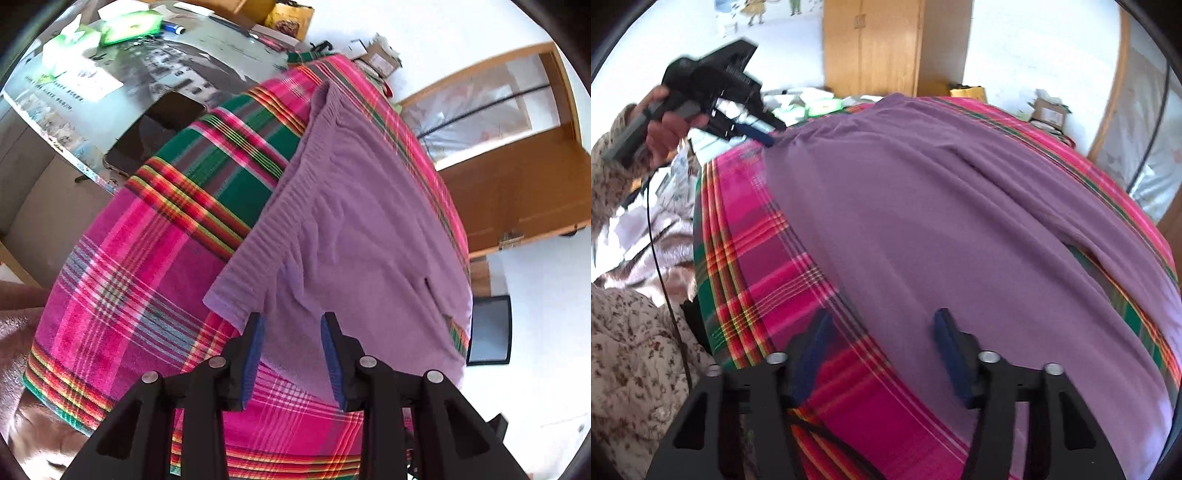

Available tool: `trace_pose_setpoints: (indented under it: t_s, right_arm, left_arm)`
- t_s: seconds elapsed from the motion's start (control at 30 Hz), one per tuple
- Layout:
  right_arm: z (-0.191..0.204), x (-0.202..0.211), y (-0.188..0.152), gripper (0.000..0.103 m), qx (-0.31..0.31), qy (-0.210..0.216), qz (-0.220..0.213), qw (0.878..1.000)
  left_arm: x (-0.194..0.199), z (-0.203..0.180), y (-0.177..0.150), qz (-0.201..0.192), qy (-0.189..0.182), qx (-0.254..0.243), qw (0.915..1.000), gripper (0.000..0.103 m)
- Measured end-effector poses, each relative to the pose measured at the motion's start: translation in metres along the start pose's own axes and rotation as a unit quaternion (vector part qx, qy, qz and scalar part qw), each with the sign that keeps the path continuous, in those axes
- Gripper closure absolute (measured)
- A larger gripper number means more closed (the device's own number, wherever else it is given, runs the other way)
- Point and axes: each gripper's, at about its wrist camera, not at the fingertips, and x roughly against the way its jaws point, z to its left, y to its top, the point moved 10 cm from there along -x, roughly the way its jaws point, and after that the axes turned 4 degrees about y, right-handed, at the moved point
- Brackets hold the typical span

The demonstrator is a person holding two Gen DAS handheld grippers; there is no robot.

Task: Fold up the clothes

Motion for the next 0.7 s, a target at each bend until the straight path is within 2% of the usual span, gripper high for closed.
trace_pose_setpoints:
  t_s: [0.03,0.1,0.2,0.33,0.43,0.5,0.7]
  right_arm:
    - [0.004,0.000,0.001,0.067,0.005,0.001,-0.004,1.000]
    - [0.007,0.000,0.001,0.094,0.004,0.003,-0.004,1.000]
    - [0.007,0.006,0.002,0.095,-0.026,0.016,-0.013,0.999]
    - [0.008,0.014,0.005,0.095,-0.050,0.033,-0.024,0.998]
    - [0.017,0.010,0.002,0.095,-0.042,0.041,-0.011,0.998]
    - [0.020,0.007,0.002,0.095,-0.040,0.045,-0.008,0.998]
    - [0.025,0.003,0.001,0.095,-0.037,0.045,-0.008,0.998]
  left_arm:
    - [-0.001,0.002,-0.002,0.002,0.000,0.003,1.0000,0.070]
    - [-0.003,0.006,-0.005,0.009,0.002,0.006,0.9999,0.070]
    - [0.000,0.010,-0.010,0.011,0.008,0.012,0.9998,0.070]
    - [0.002,0.024,-0.007,-0.008,0.058,0.028,0.9979,0.069]
    - [0.002,0.027,-0.009,-0.005,0.039,0.050,0.9980,0.069]
    - [0.001,0.023,-0.008,-0.005,0.031,0.047,0.9984,0.069]
    - [-0.003,0.020,-0.006,-0.012,0.027,0.052,0.9983,0.069]
